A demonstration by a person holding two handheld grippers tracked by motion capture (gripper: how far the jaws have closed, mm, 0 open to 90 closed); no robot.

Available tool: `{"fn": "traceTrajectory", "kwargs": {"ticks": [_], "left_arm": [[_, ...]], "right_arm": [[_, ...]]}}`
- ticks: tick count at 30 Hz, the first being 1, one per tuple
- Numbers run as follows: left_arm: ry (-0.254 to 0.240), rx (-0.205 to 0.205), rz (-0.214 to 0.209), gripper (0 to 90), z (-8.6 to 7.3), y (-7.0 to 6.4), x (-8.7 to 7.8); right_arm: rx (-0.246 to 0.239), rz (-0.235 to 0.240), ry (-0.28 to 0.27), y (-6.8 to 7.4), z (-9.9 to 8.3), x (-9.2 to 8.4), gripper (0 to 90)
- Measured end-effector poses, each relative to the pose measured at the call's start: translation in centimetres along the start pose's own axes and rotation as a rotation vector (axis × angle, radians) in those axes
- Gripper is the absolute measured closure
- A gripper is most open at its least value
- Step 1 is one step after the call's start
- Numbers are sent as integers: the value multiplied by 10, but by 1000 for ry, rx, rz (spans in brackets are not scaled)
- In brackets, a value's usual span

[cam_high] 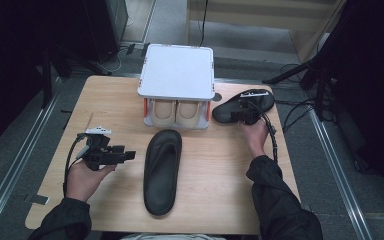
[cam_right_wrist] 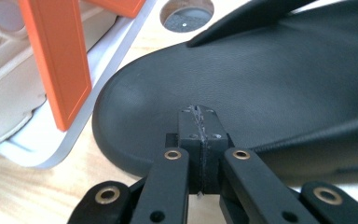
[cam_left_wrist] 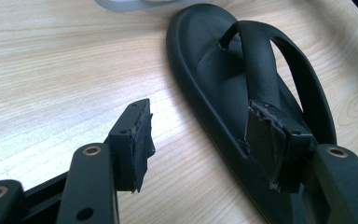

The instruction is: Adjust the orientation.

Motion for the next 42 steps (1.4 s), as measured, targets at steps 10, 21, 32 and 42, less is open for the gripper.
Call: {"fn": "traceTrajectory", "kwargs": {"ticks": [10, 21, 32, 42], "left_arm": [[-17, 21, 3, 410, 11, 3, 1], [-20, 43, 15, 411, 22, 5, 2], [-44, 31, 9, 413, 30, 11, 1], [-34, 41, 5, 413, 30, 11, 2]], "right_arm": [[0, 1, 6, -3, -19, -12, 900], [3, 11, 10, -12, -37, -25, 900], [2, 24, 35, -16, -48, -33, 900], [-4, 62, -22, -17, -38, -43, 881]]}}
Point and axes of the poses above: each handheld gripper's, and its own axes: x roughly forward along the jaws, z roughly out of its top, y roughly to its left, the point moved 7 cm from there along x, roughly forward along the jaws, and after that the axes turned 10 degrees about y, right-handed, at the moved point
